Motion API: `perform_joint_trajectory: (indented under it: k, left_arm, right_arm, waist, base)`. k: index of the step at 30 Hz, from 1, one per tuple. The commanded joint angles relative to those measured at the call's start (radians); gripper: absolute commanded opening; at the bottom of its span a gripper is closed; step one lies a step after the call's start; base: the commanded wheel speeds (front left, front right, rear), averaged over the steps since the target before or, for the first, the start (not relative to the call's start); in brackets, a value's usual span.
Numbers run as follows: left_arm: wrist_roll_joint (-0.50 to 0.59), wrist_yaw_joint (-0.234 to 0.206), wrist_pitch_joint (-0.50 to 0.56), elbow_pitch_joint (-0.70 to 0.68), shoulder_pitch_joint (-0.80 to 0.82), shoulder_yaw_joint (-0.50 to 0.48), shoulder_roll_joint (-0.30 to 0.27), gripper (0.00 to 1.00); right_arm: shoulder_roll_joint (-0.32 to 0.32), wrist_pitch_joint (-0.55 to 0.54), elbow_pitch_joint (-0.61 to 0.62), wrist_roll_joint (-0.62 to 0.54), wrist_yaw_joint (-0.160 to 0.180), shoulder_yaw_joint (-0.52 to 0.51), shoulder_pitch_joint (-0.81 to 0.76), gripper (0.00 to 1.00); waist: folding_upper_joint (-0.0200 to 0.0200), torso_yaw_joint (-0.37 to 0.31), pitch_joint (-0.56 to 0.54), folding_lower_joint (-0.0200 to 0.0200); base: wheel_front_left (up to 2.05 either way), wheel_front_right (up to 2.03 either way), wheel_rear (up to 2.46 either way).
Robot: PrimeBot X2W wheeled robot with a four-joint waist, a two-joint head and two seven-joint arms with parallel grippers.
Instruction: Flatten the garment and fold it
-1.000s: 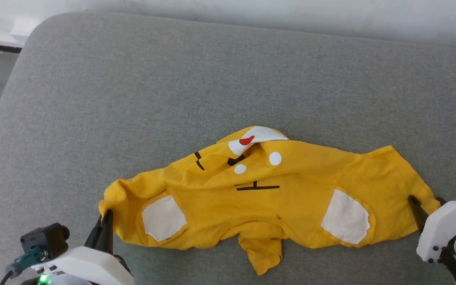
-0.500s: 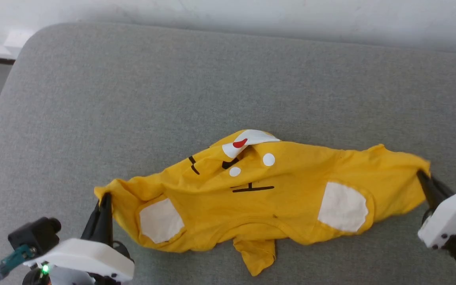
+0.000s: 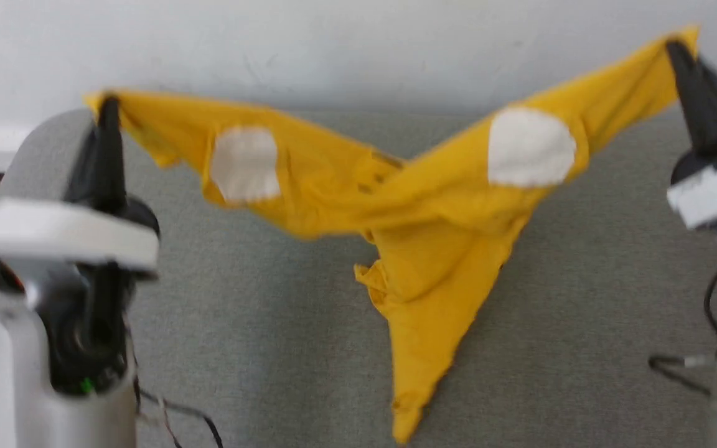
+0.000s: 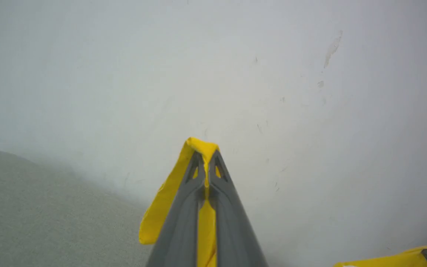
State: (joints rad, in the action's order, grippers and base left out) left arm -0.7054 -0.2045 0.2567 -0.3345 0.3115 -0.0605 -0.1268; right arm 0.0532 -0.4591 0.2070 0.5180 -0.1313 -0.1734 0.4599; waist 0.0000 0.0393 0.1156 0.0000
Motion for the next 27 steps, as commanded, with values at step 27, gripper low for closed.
perform_joint_trajectory:
  k: [27]
  left_arm:
    - [0.126, -0.197, 0.29, 0.443, 0.797, 0.095, -0.134, 0.0]
  right_arm:
    - [-0.003, -0.121, -0.409, -0.163, 0.001, 0.053, 0.683, 0.0]
  waist:
    - [0.0, -0.169, -0.064, 0.0]
  base:
    - [0.0, 0.0, 0.0]
